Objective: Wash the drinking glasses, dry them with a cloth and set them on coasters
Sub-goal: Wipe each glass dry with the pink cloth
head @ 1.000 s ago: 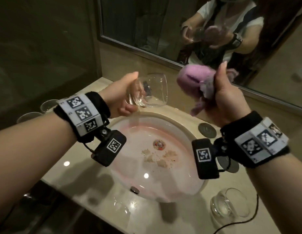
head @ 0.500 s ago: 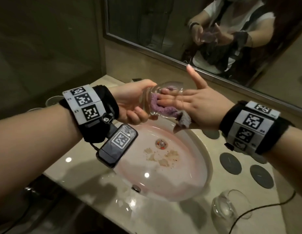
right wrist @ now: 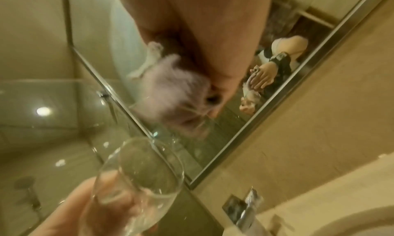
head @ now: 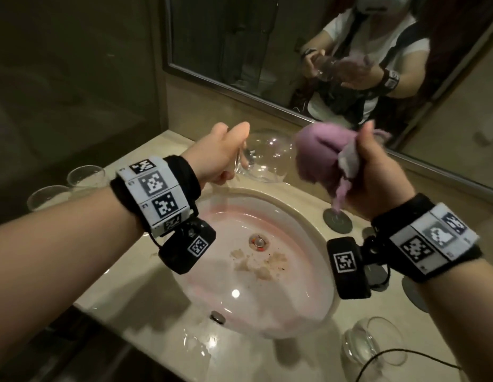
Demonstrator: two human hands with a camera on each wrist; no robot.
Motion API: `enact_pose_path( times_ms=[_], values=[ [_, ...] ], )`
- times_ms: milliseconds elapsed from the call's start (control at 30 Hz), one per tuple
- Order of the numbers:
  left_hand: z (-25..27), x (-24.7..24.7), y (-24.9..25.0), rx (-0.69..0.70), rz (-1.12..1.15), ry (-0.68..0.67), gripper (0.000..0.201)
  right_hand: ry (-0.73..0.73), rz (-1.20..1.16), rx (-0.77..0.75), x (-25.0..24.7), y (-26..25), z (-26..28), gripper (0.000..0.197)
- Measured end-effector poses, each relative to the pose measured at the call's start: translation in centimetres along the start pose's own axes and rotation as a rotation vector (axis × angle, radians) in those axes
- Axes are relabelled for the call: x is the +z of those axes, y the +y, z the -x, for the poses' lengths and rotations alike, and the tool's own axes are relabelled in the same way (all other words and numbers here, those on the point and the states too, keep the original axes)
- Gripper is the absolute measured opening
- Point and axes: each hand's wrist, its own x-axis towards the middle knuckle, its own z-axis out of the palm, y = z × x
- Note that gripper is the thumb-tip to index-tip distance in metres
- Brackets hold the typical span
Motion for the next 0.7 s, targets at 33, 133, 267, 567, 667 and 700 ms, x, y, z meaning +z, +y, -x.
enact_pose_path(
  times_ms=[33,133,267,567,667,700],
  values=[
    [0.0,0.0,-0.4,-0.023,0.019,-0.016,0.038,0.035,-0.036,-0.053,-0.1,-0.1,0.0,0.072],
    [0.1,1.0,-0.8,-0.123,0.145,-0.128,0.040,0.095,0.198,-0.237,1.6,0.8,0.1,0.054],
    [-0.4,2.1,-1.3,-0.206,0.285,-0.178,0.040,-0.013,0.446,-0.320,5.0,2.5,0.2,0.047],
    [-0.8,0.6,-0.8,-0.355,0.591,-0.390,0.032,0.006,0.846,-0.537,4.8,5.5,1.7,0.072],
    [-0.4,0.5,-0.8,-0.397,0.608,-0.348,0.027,0.075,0.460,-0.340,5.0,5.2,1.7,0.064],
    [-0.2,0.6,-0.9,-0.390,0.581,-0.332,0.029,0.091,0.294,-0.258,5.2,4.8,1.6,0.050]
  ],
)
